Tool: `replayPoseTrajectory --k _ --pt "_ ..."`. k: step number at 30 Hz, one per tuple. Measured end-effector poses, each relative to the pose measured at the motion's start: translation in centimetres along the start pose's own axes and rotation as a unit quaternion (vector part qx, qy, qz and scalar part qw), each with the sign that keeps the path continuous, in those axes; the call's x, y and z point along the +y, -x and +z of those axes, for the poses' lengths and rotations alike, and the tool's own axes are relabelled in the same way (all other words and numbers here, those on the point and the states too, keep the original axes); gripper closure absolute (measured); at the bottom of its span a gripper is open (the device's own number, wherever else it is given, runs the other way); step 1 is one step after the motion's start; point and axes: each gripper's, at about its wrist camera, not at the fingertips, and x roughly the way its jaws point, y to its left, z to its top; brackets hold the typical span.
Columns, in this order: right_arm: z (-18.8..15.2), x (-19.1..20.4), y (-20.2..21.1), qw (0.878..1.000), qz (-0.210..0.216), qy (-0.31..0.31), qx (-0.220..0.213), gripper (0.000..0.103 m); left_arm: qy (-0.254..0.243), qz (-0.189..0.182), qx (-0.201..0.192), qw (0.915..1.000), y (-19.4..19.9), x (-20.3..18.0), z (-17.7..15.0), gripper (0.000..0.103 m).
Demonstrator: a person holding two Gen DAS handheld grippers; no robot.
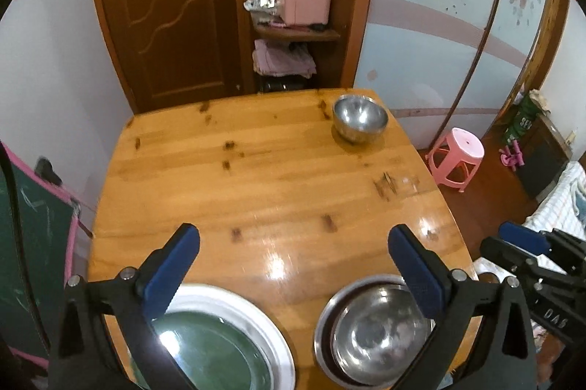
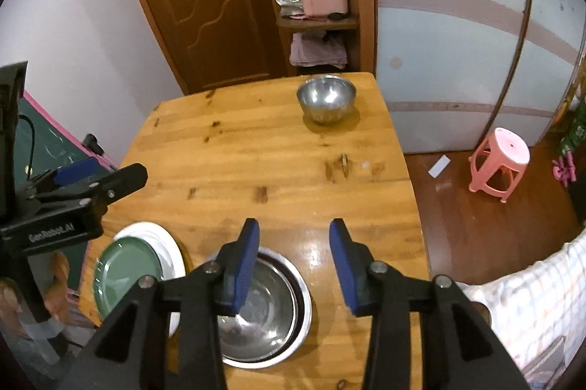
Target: Organize plates and bowls
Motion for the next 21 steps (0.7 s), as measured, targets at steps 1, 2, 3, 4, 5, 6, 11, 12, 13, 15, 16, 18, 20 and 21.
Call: replayPoseTrajectory --k 1,2,3,4,5,6,11,12,13,15,16,18,20,21 --pt "0.9 -0.3 0.0 1.000 0.003 -0.002 0.001 0.063 -0.003 0.005 -0.005 1.0000 0.3 -0.1 0.6 0.001" --pt "1.5 -0.5 0.1 1.000 0.002 -0.002 0.000 0.063 -0.006 0.009 -0.012 0.9999 0.5 -0.2 1.5 0.001" --pt "2.4 -0.7 0.2 1.000 -0.002 -0.001 -0.002 0.063 -0.008 0.011 -0.017 0.9998 0.6 -0.4 2.1 0.001" --pt "3.1 -0.9 0.3 1.000 -0.004 0.000 -0.004 0.063 -0.010 0.016 -0.022 0.9996 0.7 -0.6 3.1 0.001" --pt "3.8 -1.1 0.4 1.000 -0.006 0.001 -0.006 0.063 -0.012 0.015 -0.024 0.9995 0.6 -0.7 3.8 0.001" --pt "4.5 -1.3 0.5 1.000 -0.007 0.002 -0.009 0.063 -0.013 0.013 -0.025 0.9995 0.6 -0.8 4.5 0.001" --pt "8.5 -2.5 0.4 1.000 -0.023 0.002 -0.015 0.063 -0.012 0.020 -0.042 0.9989 -0.1 -1.6 8.9 0.001" --pt "9.5 -3.0 0.1 1.000 -0.022 -0.002 -0.013 0.063 -0.014 0.022 -0.045 0.9987 -0.4 -1.8 9.6 0.001" --pt "10.1 -3.4 -0.1 1.000 -0.020 -0.006 -0.010 0.063 -0.015 0.025 -0.046 0.9985 -0.7 -2.1 10.4 0.001" --pt "11.6 -4.5 -0.7 1.000 -0.019 -0.022 -0.007 0.063 -0.014 0.020 -0.037 0.9990 -2.1 -2.5 12.0 0.001" --pt "12.5 -5.1 -1.1 0.999 -0.018 -0.031 -0.004 0.063 -0.011 0.016 -0.034 0.9992 -2.6 -2.7 12.4 0.001" --pt "13.8 -6.1 -1.8 0.999 -0.021 -0.042 -0.003 0.063 -0.004 0.002 -0.020 0.9998 -4.4 -2.9 13.9 0.001" --pt "15.0 -7.0 -2.6 0.999 -0.030 -0.046 -0.001 0.063 0.001 0.000 -0.009 1.0000 -6.2 -2.9 14.9 0.001" --pt "15.7 -7.5 -3.2 0.998 -0.037 -0.046 0.002 0.063 0.002 0.004 -0.005 1.0000 -7.1 -3.0 15.3 0.001"
